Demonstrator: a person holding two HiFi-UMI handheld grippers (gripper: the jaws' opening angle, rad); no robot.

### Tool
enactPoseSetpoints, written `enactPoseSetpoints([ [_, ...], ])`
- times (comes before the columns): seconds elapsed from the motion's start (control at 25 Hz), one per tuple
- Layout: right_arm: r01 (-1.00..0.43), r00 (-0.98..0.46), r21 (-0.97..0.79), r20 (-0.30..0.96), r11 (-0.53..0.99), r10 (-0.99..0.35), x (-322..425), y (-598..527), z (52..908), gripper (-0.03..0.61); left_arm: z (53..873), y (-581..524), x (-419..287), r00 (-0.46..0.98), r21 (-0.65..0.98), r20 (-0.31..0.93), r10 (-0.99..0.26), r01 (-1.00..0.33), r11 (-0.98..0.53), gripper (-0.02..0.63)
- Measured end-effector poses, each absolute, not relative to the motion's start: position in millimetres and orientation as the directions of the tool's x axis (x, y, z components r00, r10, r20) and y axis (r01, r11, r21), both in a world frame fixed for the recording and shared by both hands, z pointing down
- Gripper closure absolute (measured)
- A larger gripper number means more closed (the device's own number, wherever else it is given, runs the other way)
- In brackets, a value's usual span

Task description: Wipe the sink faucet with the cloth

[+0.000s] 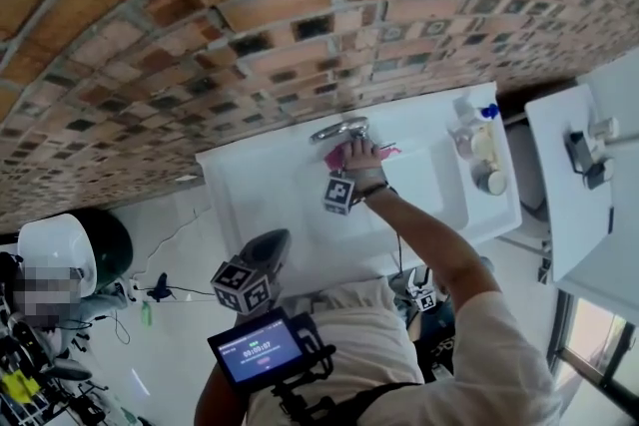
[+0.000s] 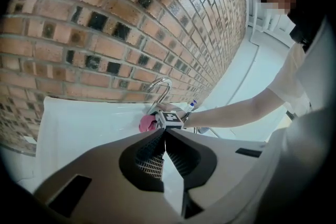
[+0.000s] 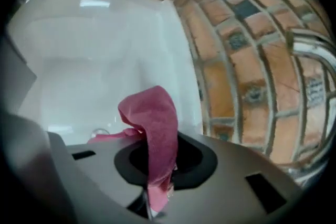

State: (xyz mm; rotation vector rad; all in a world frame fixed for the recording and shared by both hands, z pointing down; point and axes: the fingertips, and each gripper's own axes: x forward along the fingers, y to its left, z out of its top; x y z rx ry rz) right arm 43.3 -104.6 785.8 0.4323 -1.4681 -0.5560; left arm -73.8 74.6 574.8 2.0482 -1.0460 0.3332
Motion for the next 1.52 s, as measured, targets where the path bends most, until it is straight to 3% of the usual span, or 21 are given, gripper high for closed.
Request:
enactPoseSetpoints([
  [0.12,0.183,0.059,0.594,0.789,0.784,-0.612,49,-109,800,0.520,575,76,-81,0.618,0.538,0.533,-0.578,-0.775,-0.332,0.609],
  [0.28,0.210,0.062,0.593,0.786,0.778,-0.616,54,-110,794,0.520,575,76,-87,0.611,0.544,0.527,-0.590,-0.776,-0.318,0.609],
  [0.8,-0.194,0.030,0.505,0.860,0.841,-0.509,103,-138,738,0.525,582,81,-86,0.612,0.562,0.525,-0.591,-0.771,-0.299,0.609],
  [1.08,-0.487,-0.140,0.151,0.959,0.860,-0.248,120,-155,754,0.525,582,83,-84,0.611,0.556,0.535,-0.584,-0.775,-0.300,0.609],
  [1.28,-0.675,-0.305,-0.258,0.951,0.691,0.057,125,-151,773,0.523,585,86,-84,0.605,0.554,0.546,-0.580,-0.780,-0.292,0.609],
  [1.52,-0.736,-0.409,-0.412,0.903,0.537,0.133,133,-165,795,0.525,591,89,-78,0.605,0.557,0.556,-0.569,-0.780,-0.285,0.609],
])
